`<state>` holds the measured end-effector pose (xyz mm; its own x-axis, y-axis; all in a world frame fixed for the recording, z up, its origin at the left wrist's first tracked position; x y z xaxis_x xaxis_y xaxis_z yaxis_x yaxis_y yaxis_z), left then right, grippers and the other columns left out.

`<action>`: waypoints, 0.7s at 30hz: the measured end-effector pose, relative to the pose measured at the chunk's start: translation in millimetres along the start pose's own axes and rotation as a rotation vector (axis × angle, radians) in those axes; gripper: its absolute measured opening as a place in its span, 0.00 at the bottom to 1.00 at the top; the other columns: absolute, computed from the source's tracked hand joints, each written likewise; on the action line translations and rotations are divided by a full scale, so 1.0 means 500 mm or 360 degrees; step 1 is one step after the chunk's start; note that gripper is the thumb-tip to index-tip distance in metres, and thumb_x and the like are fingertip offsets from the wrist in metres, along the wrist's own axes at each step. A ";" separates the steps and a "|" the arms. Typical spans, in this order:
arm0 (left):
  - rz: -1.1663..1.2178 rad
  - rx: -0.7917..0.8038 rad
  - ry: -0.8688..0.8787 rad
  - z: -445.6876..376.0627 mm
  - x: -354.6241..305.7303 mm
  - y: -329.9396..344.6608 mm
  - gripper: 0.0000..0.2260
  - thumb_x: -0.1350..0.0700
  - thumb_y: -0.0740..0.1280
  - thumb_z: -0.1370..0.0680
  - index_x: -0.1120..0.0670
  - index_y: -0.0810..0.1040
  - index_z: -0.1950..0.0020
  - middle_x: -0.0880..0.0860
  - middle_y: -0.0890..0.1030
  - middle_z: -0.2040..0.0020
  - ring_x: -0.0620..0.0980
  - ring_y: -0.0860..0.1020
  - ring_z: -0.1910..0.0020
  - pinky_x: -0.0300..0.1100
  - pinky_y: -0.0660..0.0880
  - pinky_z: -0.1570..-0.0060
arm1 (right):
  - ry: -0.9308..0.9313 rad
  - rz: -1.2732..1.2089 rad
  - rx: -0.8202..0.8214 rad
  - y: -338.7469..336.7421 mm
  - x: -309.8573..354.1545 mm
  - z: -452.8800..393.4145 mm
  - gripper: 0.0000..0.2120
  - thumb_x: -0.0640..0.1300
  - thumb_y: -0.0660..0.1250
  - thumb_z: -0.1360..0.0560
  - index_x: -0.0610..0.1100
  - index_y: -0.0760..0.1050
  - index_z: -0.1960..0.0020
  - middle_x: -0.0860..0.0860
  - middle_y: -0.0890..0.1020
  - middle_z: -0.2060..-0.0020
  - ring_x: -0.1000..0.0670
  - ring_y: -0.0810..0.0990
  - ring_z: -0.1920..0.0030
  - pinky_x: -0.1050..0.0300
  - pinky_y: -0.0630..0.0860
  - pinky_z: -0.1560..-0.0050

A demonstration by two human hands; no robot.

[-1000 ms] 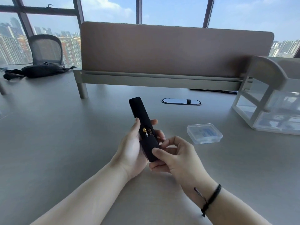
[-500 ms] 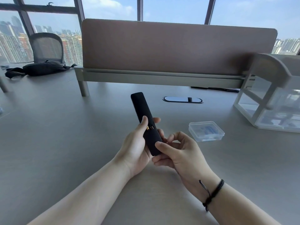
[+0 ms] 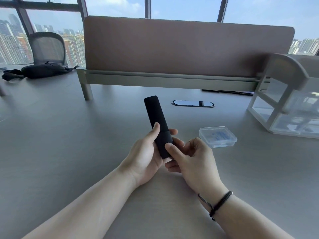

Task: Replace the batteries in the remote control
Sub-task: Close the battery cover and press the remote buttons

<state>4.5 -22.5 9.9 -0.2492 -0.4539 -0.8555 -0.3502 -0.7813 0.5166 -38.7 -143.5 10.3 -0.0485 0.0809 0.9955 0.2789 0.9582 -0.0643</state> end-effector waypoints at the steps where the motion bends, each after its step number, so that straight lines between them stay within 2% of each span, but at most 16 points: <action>1: -0.0012 0.0012 -0.0001 0.000 0.000 0.001 0.24 0.42 0.53 0.18 0.61 0.76 0.41 0.60 0.82 0.57 0.56 0.81 0.58 0.44 0.77 0.61 | -0.0010 0.0037 -0.0005 -0.002 0.002 0.001 0.17 0.44 0.77 0.30 0.41 0.67 0.60 0.43 0.86 0.67 0.42 0.86 0.71 0.40 0.85 0.64; 5: 0.0013 0.0033 -0.0043 0.001 0.000 0.000 0.23 0.43 0.55 0.18 0.60 0.76 0.38 0.61 0.83 0.53 0.57 0.82 0.56 0.44 0.77 0.63 | 0.0010 0.0041 -0.0002 -0.004 0.002 -0.002 0.17 0.41 0.76 0.29 0.41 0.66 0.59 0.40 0.85 0.68 0.40 0.85 0.72 0.38 0.84 0.66; 9: 0.0032 0.0024 -0.0024 -0.001 0.003 -0.001 0.13 0.57 0.59 0.18 0.61 0.74 0.36 0.63 0.84 0.49 0.58 0.83 0.54 0.44 0.77 0.64 | 0.0022 0.0010 -0.0008 -0.007 0.002 -0.007 0.18 0.41 0.76 0.30 0.42 0.65 0.58 0.38 0.85 0.68 0.37 0.85 0.71 0.38 0.84 0.66; 11: 0.0000 0.0015 -0.0005 -0.002 0.005 -0.001 0.12 0.62 0.60 0.19 0.61 0.73 0.35 0.63 0.84 0.47 0.59 0.83 0.53 0.43 0.77 0.65 | 0.0028 0.0005 -0.0012 -0.008 0.002 -0.008 0.19 0.42 0.77 0.30 0.42 0.65 0.56 0.38 0.85 0.68 0.37 0.85 0.70 0.38 0.84 0.66; 16: 0.0001 -0.0005 0.0019 -0.003 0.007 -0.002 0.11 0.64 0.59 0.19 0.61 0.73 0.37 0.62 0.85 0.48 0.58 0.85 0.51 0.46 0.81 0.55 | 0.0078 0.0010 0.0037 -0.009 0.003 -0.010 0.19 0.39 0.77 0.30 0.38 0.67 0.50 0.40 0.86 0.66 0.40 0.84 0.71 0.37 0.84 0.65; 18: 0.0025 -0.0041 0.0026 -0.005 0.006 -0.004 0.09 0.63 0.59 0.18 0.61 0.73 0.39 0.61 0.85 0.52 0.58 0.84 0.52 0.47 0.80 0.52 | 0.0030 0.0077 0.0068 -0.011 0.003 -0.009 0.19 0.37 0.76 0.31 0.38 0.67 0.50 0.43 0.86 0.66 0.43 0.82 0.73 0.42 0.83 0.68; 21: 0.0080 -0.0131 0.0050 -0.010 0.006 -0.008 0.09 0.59 0.60 0.17 0.62 0.74 0.42 0.59 0.83 0.60 0.57 0.83 0.58 0.49 0.77 0.50 | -0.0257 0.0472 0.0138 -0.014 0.002 -0.007 0.17 0.42 0.77 0.32 0.46 0.68 0.56 0.54 0.83 0.71 0.55 0.76 0.77 0.60 0.73 0.73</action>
<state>9.6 -22.8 5.2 -0.2358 -0.5057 -0.8298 -0.2621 -0.7892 0.5554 -37.1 -151.1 11.9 -0.1309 0.3950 0.9093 0.2212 0.9057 -0.3616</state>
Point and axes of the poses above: each hand's wrist, its own z-axis away from the middle knuckle, its own y-axis out of the palm, x = y × z, the point moved 1 cm from there along -z, towards the middle knuckle
